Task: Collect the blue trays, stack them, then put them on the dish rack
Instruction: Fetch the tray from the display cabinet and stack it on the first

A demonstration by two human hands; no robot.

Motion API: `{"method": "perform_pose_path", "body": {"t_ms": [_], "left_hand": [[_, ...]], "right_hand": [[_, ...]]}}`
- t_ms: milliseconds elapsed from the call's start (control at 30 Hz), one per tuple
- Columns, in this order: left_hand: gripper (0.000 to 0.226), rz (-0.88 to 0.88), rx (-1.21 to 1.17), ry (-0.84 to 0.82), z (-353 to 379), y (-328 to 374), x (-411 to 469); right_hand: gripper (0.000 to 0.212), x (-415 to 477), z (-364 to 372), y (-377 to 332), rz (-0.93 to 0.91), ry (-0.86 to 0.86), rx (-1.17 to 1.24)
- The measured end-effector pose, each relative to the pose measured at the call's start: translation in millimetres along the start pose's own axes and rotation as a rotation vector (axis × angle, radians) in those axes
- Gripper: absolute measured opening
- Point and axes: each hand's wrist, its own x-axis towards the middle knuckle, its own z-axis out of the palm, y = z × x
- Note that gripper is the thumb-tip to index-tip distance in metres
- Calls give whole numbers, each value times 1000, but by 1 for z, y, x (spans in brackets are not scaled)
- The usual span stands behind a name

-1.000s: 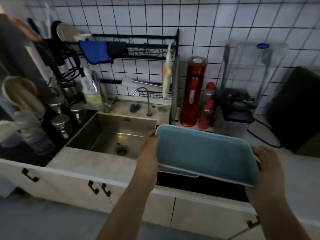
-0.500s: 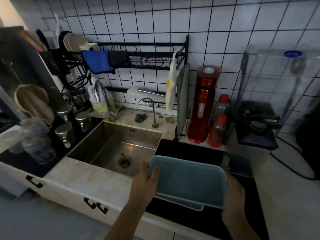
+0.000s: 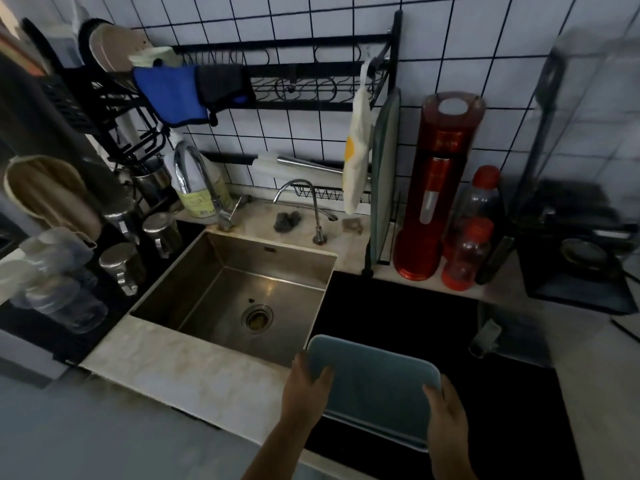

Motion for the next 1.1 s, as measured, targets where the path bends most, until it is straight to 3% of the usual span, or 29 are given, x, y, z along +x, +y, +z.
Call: {"method": "perform_pose_path", "body": {"t_ms": [200,467,667,967,1100], "left_hand": [[45,-14,-7,6,11,-24,16],[44,14,-28,-5,22,-41,14],[57,53,21,-26,26,-45,18],[73,72,122,-66,29,-45,19],[52,-29,-81,-173,15,-42,26]], "right_hand": [[57,12,6,20,12,16,-48],[54,10,3,28,-107,-6,-154],[52,-3,-5,31,-197,-49,-158],[62,7,-3,47,-159,-72,-200],[69,8,-5,38,-95,-73,-193]]}}
